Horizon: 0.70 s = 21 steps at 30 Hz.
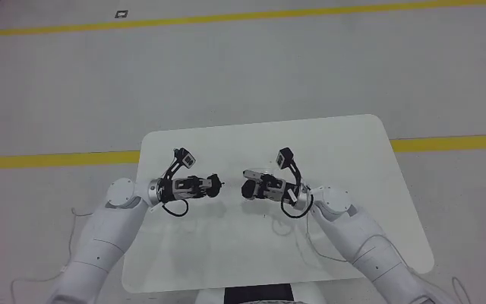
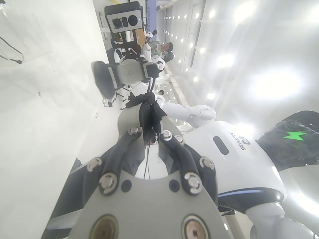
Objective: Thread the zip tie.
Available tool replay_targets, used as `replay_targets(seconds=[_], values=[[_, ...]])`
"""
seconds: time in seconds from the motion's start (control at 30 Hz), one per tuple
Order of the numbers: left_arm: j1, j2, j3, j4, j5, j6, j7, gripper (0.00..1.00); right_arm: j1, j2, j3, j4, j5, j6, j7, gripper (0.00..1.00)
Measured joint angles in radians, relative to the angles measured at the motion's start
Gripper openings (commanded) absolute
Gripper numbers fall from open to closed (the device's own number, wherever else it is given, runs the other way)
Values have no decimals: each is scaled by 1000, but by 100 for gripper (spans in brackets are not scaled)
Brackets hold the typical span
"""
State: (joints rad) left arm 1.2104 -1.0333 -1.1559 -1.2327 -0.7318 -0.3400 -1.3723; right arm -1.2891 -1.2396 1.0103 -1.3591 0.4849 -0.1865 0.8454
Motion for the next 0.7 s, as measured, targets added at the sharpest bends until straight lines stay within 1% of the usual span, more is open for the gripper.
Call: replay_targets(seconds=[0.27, 0.3, 0.37, 0.4, 0.47, 0.5, 0.57, 0.6, 0.67, 0.7], values=[[2, 0, -1, -3, -4, 0, -1, 0, 1, 0, 1, -5, -3, 0, -4, 100], [2, 0, -1, -3, -4, 0, -1, 0, 1, 3, 6, -20, -30, -1, -27, 100], [2, 0, -1, -3, -4, 0, -1, 0, -4, 13, 24, -66, -126, 13, -77, 100], [2, 0, -1, -3, -4, 0, -1, 0, -13, 21, 40, -108, -205, 37, -108, 100], [2, 0, -1, -3, -4, 0, -1, 0, -31, 34, 65, -181, -323, 90, -146, 100], [2, 0, -1, -3, -4, 0, -1, 0, -45, 42, 81, -233, -400, 133, -167, 100], [2, 0, -1, -3, -4, 0, -1, 0, -65, 52, 98, -308, -513, 206, -189, 100], [2, 0, -1, -3, -4, 0, -1, 0, -78, 59, 106, -354, -587, 260, -196, 100], [2, 0, -1, -3, -4, 0, -1, 0, -96, 65, 108, -414, -670, 327, -192, 100], [2, 0, -1, -3, -4, 0, -1, 0, -103, 69, 103, -438, -722, 357, -169, 100]])
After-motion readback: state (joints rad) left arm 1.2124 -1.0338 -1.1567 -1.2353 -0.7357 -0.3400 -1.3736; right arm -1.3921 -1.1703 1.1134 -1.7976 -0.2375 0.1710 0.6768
